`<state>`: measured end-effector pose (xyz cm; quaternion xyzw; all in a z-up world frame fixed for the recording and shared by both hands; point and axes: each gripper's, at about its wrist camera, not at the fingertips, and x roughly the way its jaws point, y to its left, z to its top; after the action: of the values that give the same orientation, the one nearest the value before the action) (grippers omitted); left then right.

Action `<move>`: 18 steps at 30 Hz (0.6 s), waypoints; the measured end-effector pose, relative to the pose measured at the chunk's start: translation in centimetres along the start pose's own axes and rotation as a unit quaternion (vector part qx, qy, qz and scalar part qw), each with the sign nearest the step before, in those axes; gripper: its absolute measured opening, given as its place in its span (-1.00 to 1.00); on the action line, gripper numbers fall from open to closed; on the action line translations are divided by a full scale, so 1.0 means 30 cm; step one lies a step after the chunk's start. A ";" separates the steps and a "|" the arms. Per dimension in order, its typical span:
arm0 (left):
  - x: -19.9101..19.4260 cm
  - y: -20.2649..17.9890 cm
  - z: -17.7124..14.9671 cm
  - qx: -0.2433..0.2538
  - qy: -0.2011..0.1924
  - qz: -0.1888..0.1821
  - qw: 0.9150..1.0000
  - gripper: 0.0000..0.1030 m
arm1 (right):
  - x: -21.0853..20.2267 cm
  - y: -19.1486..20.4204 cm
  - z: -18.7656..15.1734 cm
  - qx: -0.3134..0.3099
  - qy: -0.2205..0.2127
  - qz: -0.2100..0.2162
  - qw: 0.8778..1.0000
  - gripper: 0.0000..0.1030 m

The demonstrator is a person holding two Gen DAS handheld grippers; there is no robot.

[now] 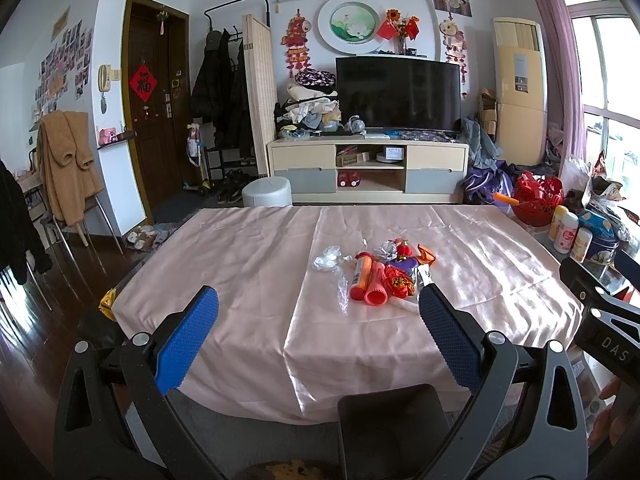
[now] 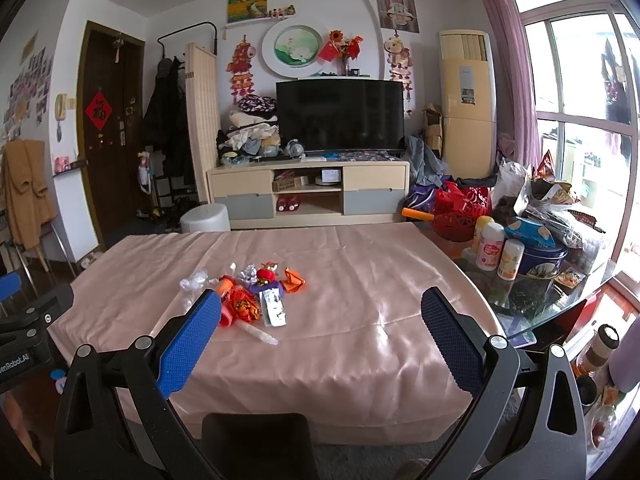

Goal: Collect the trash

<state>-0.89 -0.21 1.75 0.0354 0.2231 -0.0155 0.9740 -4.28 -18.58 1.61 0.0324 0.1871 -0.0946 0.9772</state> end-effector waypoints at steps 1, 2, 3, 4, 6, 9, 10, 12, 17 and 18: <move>-0.001 0.000 0.001 0.000 0.000 0.000 1.000 0.84 | 0.000 0.000 0.000 0.000 0.000 0.000 1.000 0.94; -0.002 0.001 0.003 0.000 0.000 0.000 1.000 0.84 | 0.000 0.001 0.000 0.000 0.000 0.000 1.000 0.94; -0.001 0.000 0.000 0.000 0.000 0.000 1.000 0.84 | 0.000 0.002 0.000 0.000 0.000 0.000 1.000 0.94; -0.002 0.000 0.001 0.000 0.000 0.000 1.000 0.84 | 0.000 0.003 0.000 0.000 0.000 0.000 1.000 0.94; -0.004 0.001 0.003 0.000 -0.001 0.000 1.000 0.84 | 0.000 -0.003 0.000 0.000 0.000 0.000 1.000 0.94; -0.004 0.002 0.008 0.002 -0.001 0.000 1.000 0.84 | -0.001 -0.004 -0.001 0.001 0.000 0.000 1.000 0.94; -0.007 0.000 0.010 0.001 -0.001 0.000 1.000 0.84 | -0.001 -0.005 -0.001 0.001 0.000 0.001 1.000 0.94; -0.007 -0.001 0.008 0.001 -0.001 0.000 1.000 0.84 | 0.000 -0.006 -0.001 0.001 0.000 0.001 1.000 0.94; -0.007 -0.001 0.007 0.001 -0.001 0.000 1.000 0.84 | -0.003 0.000 0.000 -0.004 -0.003 -0.004 1.000 0.94; -0.007 -0.002 0.003 0.001 -0.002 0.000 1.000 0.84 | -0.003 0.006 0.000 -0.007 -0.005 -0.006 1.000 0.94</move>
<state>-1.03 -0.26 1.92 0.0368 0.2214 -0.0156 0.9744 -4.33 -18.37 1.64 0.0237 0.1827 -0.0994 0.9778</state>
